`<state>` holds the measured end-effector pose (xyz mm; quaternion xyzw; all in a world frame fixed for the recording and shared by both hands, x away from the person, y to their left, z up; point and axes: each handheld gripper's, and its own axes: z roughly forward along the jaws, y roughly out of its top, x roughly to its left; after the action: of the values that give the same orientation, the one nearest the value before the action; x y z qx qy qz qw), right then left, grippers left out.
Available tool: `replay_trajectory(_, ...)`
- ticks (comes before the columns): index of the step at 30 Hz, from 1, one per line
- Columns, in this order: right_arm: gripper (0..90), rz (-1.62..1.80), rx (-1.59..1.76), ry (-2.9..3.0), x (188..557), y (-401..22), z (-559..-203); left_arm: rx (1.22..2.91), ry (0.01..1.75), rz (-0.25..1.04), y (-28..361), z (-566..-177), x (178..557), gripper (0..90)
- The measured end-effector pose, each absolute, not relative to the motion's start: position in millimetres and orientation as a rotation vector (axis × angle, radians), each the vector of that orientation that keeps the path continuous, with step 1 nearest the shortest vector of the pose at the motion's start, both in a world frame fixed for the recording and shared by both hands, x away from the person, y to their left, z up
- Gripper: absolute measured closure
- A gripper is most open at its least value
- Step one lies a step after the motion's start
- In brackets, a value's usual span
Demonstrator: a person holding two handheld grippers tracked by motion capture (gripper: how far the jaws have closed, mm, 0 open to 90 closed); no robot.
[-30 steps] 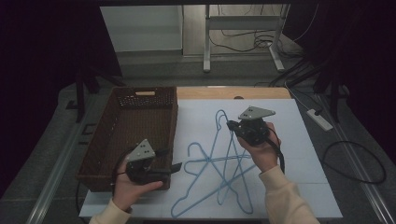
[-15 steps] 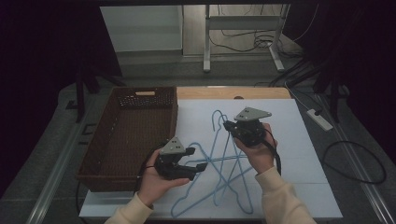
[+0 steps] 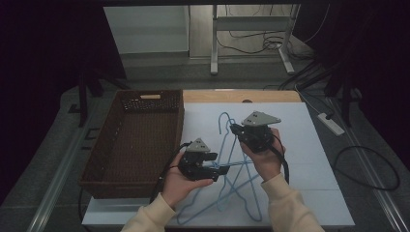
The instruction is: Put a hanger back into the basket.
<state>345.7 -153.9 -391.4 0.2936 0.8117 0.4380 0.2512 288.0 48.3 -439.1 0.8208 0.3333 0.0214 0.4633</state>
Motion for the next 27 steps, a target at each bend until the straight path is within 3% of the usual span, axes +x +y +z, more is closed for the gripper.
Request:
replay_trajectory(5, 86.5, 1.203, 0.785, 2.190, 342, -152, -389, 2.035, 0.825, 0.020, 39, -442, 294, 41.6)
replay_trajectory(11, 86.4, 1.218, 0.778, 2.173, 339, -152, -386, 2.035, 0.832, -0.053, 37, -445, 300, 69.6)
replay_trajectory(14, 86.4, 1.242, 0.772, 2.153, 337, -154, -383, 2.038, 0.832, -0.067, 37, -444, 301, 76.1)
replay_trajectory(27, 85.7, 1.347, 0.763, 2.101, 331, -167, -373, 1.966, 0.911, -0.036, 54, -436, 305, 86.4)
